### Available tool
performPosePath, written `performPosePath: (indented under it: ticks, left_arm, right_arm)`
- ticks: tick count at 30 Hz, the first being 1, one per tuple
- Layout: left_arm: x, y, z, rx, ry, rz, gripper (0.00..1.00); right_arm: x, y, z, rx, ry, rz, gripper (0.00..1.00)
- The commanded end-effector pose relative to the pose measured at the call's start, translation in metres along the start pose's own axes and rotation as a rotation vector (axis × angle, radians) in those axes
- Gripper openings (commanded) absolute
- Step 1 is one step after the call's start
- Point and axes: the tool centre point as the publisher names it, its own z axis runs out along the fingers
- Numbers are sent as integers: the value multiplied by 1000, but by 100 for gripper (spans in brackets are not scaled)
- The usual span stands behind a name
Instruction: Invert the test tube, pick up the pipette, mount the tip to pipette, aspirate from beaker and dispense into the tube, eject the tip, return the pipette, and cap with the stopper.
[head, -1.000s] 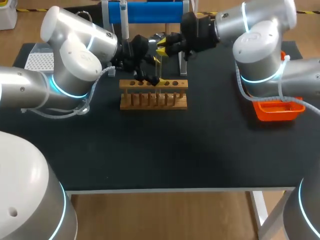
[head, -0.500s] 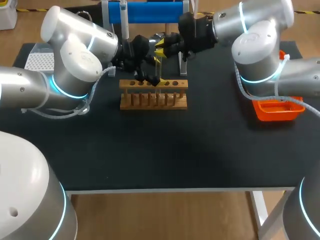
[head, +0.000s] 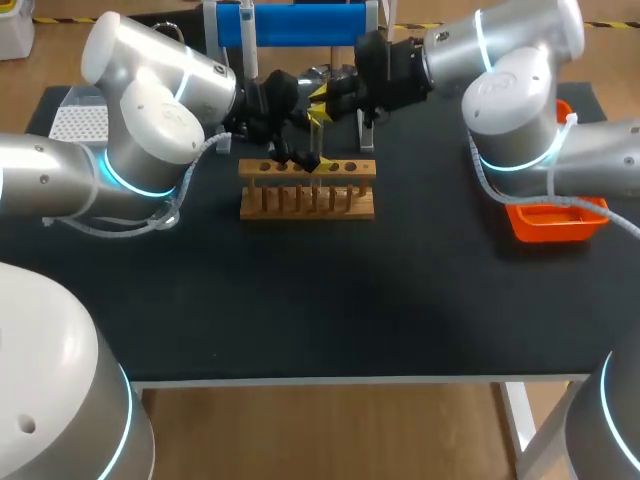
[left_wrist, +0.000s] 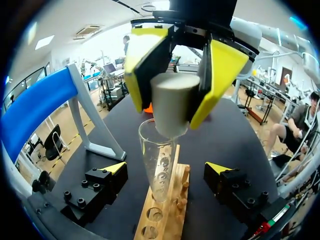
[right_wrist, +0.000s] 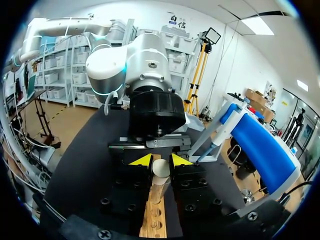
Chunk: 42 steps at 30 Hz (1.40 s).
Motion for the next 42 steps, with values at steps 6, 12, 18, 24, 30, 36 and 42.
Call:
performPosePath:
  ticks: [6, 12, 18, 24, 30, 36, 42]
  left_arm:
    - [0, 0, 0, 0, 1, 0, 100]
    - [0, 0, 0, 0, 1, 0, 100]
    - [0, 0, 0, 0, 1, 0, 100]
    - [0, 0, 0, 0, 1, 0, 100]
    - [0, 0, 0, 0, 1, 0, 100]
    - [0, 0, 0, 0, 1, 0, 100]
    - [0, 0, 0, 0, 1, 0, 100]
  right_arm:
    - [1, -2, 2, 0, 3, 2, 0]
    - [-1, 4, -2, -7, 6, 6, 0]
    - [-1, 7, -4, -7, 4, 9, 0]
    - [-1, 8, -4, -4, 5, 8, 0]
    - [0, 5, -3, 1, 5, 7, 0]
    - [1, 1, 0, 4, 7, 8, 0]
    - [1, -2, 2, 11, 6, 6, 0]
